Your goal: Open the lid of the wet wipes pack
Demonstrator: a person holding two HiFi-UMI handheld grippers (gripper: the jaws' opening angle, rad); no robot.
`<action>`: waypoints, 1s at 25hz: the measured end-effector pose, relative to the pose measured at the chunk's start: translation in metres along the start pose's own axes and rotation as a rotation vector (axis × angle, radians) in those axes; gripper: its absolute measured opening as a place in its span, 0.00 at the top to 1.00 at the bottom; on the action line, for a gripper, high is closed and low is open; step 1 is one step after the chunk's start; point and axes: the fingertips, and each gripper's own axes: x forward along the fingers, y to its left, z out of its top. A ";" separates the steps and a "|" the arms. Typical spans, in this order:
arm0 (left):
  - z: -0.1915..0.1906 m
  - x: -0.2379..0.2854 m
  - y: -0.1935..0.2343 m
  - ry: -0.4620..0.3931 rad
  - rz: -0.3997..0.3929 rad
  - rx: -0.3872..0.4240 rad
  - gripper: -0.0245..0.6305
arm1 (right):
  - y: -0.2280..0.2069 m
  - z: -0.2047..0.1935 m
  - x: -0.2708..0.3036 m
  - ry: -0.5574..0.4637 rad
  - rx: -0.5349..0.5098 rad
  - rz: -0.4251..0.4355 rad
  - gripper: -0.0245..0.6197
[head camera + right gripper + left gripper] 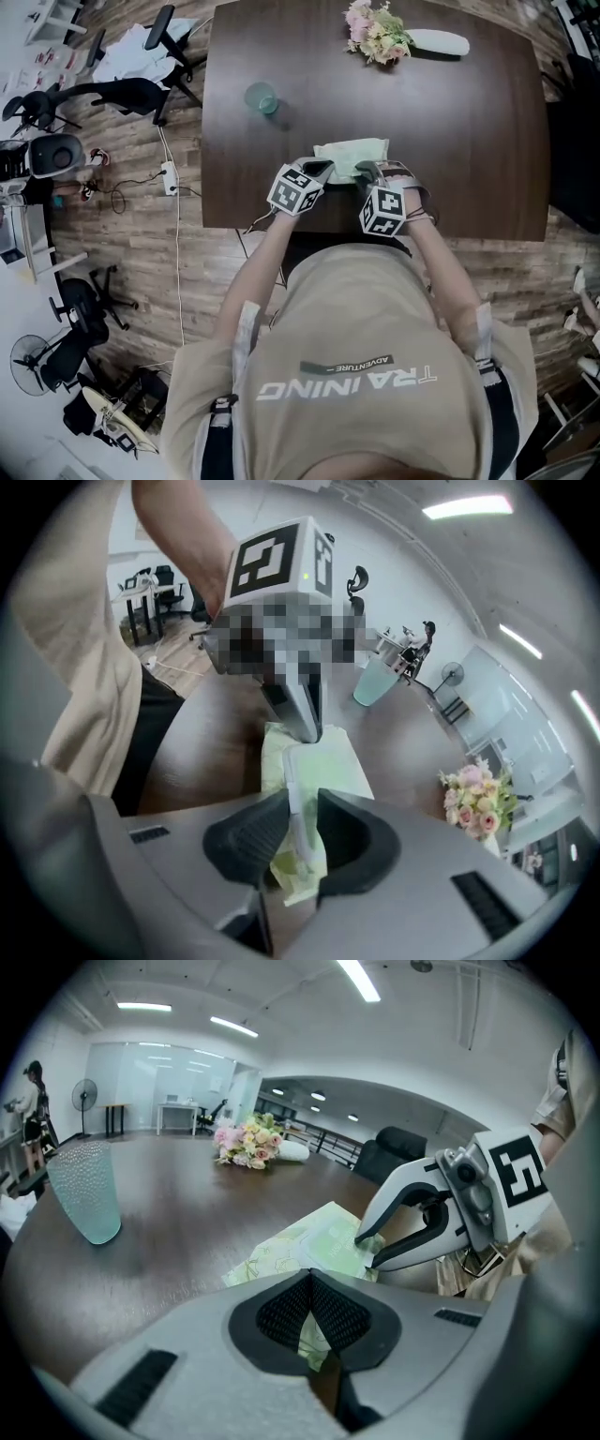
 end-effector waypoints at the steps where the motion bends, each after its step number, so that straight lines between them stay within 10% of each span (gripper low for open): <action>1: -0.001 0.000 0.000 -0.001 0.008 0.002 0.95 | 0.000 0.000 -0.001 -0.007 0.015 0.031 0.82; 7: -0.001 -0.001 -0.001 -0.004 0.020 -0.004 0.95 | -0.003 0.004 -0.010 -0.043 0.081 0.132 0.84; 19: -0.004 -0.002 -0.004 0.003 0.025 -0.012 0.95 | -0.020 0.016 -0.036 -0.103 0.102 0.055 0.89; 25: 0.000 -0.001 -0.002 0.003 0.032 -0.016 0.95 | -0.054 0.024 -0.044 -0.224 0.284 0.039 0.90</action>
